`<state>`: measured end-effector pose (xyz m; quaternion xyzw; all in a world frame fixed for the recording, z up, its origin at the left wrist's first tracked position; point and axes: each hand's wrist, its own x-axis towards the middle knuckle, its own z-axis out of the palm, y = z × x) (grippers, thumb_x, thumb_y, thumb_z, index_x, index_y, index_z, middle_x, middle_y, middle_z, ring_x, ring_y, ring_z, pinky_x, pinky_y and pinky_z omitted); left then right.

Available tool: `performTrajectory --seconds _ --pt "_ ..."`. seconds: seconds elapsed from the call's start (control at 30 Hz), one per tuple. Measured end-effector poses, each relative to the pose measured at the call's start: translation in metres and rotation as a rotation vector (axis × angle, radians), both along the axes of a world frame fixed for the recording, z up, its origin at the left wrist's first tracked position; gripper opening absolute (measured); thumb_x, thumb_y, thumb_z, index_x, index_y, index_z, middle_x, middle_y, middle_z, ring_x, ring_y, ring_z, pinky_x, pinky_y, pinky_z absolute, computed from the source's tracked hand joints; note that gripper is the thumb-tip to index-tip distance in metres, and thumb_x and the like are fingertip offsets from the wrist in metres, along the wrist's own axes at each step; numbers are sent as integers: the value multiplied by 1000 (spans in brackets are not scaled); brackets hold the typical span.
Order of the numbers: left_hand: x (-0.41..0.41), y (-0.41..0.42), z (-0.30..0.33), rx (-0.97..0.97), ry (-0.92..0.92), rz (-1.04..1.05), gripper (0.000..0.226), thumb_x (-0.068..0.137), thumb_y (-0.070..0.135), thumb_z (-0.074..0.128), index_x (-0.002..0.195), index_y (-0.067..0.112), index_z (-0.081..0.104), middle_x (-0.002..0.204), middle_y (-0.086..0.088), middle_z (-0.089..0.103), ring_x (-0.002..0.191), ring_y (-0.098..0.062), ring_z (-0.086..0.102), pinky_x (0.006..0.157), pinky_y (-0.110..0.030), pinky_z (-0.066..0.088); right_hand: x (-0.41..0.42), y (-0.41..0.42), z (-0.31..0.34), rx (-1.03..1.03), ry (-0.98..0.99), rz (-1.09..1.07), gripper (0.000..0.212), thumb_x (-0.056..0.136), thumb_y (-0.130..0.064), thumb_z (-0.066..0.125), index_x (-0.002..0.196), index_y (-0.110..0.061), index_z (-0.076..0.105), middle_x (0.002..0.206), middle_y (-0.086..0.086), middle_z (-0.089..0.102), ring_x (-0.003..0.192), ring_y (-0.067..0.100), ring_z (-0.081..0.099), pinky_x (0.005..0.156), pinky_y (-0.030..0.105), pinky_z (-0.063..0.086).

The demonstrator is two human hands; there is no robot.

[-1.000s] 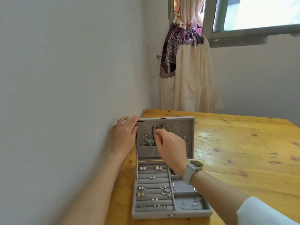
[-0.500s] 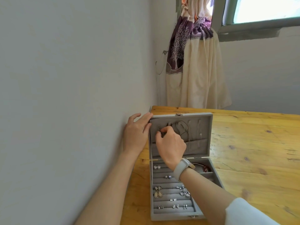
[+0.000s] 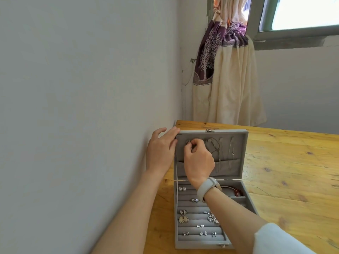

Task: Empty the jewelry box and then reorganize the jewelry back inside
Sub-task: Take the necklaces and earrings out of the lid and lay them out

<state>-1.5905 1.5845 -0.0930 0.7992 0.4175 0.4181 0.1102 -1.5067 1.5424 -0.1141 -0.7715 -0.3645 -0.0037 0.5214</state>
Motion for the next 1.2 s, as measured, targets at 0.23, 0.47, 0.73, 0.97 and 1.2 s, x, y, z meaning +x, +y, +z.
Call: performTrajectory --seconds 0.23,0.47,0.73,0.97,1.2 --pt "1 -7 4 -32 34 -2 40 92 13 51 130 24 50 132 4 50 127 -15 38 96 -31 39 7 -11 18 129 -95 139 11 88 -24 53 88 -17 62 58 -8 51 57 15 51 59 28 37" --pt "-1 -30 1 -95 -51 6 41 92 11 48 133 18 46 137 2 48 128 -11 34 100 -14 22 49 -70 27 219 180 409 13 85 -7 57 78 -17 56 77 -5 52 69 6 48 65 11 42" --pt "3 -152 -32 -479 -329 -120 29 93 10 48 120 17 56 115 5 61 105 -6 55 82 -5 41 88 -175 30 37 302 506 15 86 -4 54 76 -14 57 69 -1 56 59 3 50 54 9 41" --pt "34 -247 -59 -1113 -532 -490 36 100 28 30 125 12 51 114 1 63 109 -12 57 95 -26 45 85 -264 15 -84 317 633 18 85 2 53 77 -13 56 67 -1 58 54 -1 51 52 12 42" --pt "55 -284 -67 -1428 -553 -679 44 97 43 31 109 10 58 89 -4 68 79 -16 64 77 -29 49 104 -290 2 -152 377 520 12 81 -3 60 73 -12 60 66 -5 55 56 2 47 54 12 37"
